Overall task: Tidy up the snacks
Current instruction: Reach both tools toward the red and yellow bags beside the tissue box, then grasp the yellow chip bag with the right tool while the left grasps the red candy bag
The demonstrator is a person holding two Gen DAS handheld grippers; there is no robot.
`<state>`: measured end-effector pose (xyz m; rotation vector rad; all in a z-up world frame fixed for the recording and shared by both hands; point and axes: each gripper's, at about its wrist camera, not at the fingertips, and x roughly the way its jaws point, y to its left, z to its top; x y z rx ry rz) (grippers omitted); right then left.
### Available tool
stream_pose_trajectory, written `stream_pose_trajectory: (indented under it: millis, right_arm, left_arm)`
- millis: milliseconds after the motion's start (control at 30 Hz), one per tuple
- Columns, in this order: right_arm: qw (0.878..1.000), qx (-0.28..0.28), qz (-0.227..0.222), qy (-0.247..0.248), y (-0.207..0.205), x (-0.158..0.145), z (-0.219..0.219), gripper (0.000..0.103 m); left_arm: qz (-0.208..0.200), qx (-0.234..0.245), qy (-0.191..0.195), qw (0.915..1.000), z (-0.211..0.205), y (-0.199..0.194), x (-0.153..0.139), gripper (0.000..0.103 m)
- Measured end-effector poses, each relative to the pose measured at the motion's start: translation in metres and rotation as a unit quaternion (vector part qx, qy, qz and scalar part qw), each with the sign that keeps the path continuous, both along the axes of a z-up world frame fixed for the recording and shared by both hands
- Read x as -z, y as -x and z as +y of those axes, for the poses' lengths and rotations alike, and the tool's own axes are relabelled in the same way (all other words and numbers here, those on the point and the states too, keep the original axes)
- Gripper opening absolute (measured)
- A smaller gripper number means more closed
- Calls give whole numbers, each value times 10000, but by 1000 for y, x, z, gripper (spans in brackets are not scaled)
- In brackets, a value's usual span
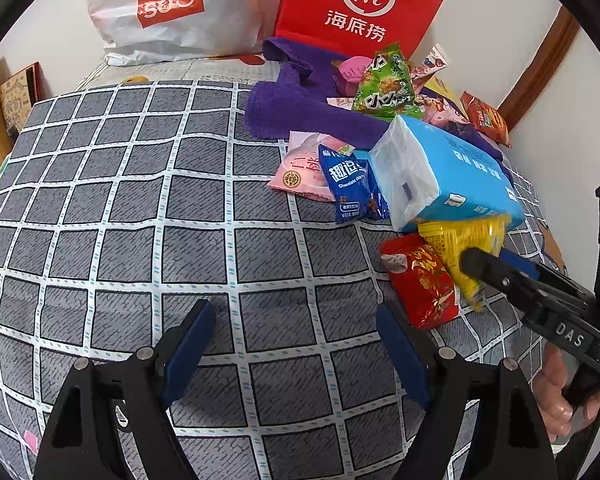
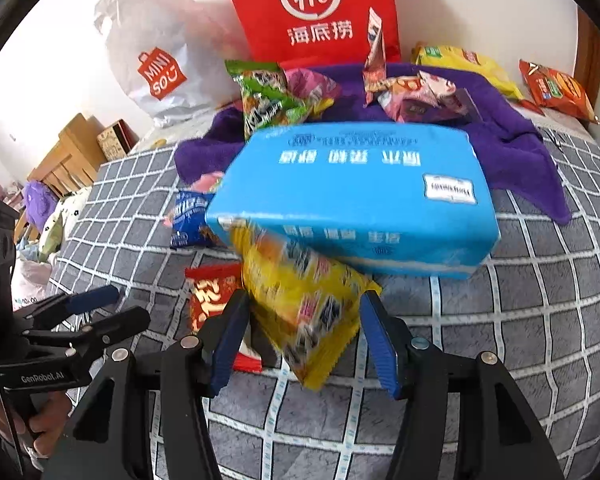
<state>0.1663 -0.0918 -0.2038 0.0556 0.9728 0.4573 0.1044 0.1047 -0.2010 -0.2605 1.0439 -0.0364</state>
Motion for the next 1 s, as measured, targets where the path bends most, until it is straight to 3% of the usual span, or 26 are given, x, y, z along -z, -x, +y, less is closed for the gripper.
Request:
stream_pose_trajectory:
  millis: [233,333,567,867,1000]
  right_arm:
    - [9999,-138,-27,25,-14,8,13,60]
    - [9997,-225,-41,21,-12,5,11,49]
    - [9994,-79,-322,-23,6,-18,-17,40]
    - [9991,145,-392,-71,27,-27,-56,38]
    - [9983,259,-511,-99,38,-34,-70,38]
  left_arm:
    - [29,-13,69,10000,-1,1,-1,82]
    - [22,-10,96,10000,-1,1,-1,82]
    - [-16,101,195,9998,-13,-1,0,82]
    - [2,479,645,9968,-45,-6,-1,80]
    - [-14,635,551,9965,-67,-11,0,80]
